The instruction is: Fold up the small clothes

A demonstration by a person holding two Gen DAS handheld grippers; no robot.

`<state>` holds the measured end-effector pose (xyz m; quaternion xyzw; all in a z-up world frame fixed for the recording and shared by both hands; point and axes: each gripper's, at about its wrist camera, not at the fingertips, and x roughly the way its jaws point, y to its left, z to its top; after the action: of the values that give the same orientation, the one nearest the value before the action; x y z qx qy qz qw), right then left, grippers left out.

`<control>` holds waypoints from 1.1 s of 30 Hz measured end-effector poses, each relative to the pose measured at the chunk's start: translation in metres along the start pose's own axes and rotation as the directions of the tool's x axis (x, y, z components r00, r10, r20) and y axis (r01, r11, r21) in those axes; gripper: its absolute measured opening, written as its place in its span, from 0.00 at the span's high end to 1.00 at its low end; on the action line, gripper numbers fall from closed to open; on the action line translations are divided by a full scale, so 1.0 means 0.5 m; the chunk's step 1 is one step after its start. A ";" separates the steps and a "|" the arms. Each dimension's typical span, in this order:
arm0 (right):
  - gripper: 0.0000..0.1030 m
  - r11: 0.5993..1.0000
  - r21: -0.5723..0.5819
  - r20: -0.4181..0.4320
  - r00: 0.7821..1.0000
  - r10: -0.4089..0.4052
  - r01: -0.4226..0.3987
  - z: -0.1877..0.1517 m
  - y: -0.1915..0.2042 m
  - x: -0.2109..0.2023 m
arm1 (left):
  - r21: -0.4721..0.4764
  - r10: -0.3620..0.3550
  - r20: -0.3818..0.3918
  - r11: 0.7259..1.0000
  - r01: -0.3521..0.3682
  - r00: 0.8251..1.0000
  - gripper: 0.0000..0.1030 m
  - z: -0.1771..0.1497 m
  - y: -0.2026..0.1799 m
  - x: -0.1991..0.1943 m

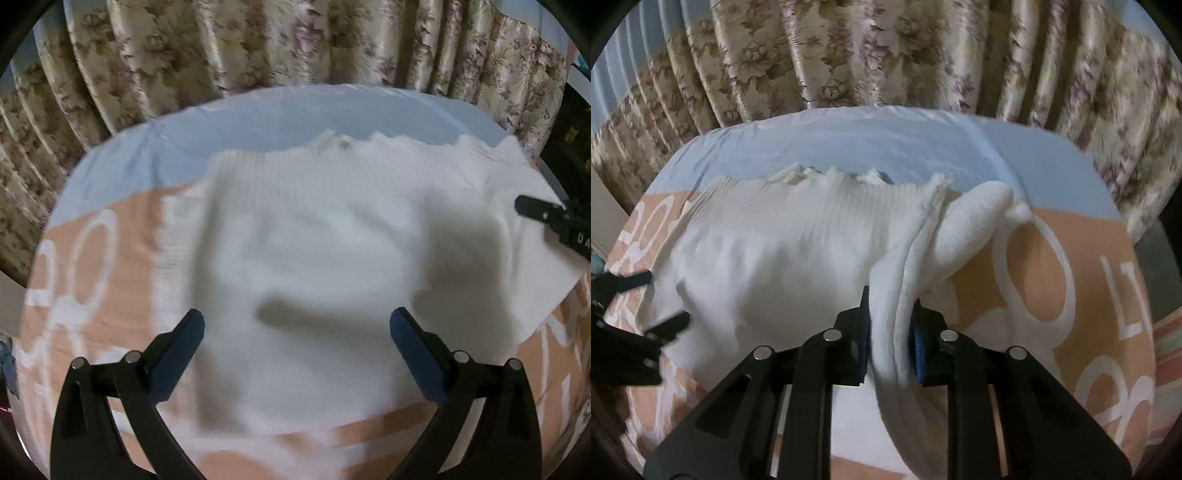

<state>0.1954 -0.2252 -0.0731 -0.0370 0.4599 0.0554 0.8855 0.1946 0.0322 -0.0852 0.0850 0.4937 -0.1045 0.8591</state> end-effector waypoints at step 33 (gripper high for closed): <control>0.47 0.943 -0.034 0.050 0.942 0.332 -0.331 0.040 0.162 -0.028 | -0.204 -0.023 0.067 0.978 0.036 0.998 0.02 -0.027 0.262 -0.073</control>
<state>0.1930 -0.1435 -0.0513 0.0312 0.4343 0.2104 0.8753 0.2002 0.1650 -0.0547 -0.0150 0.4754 -0.0683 0.8770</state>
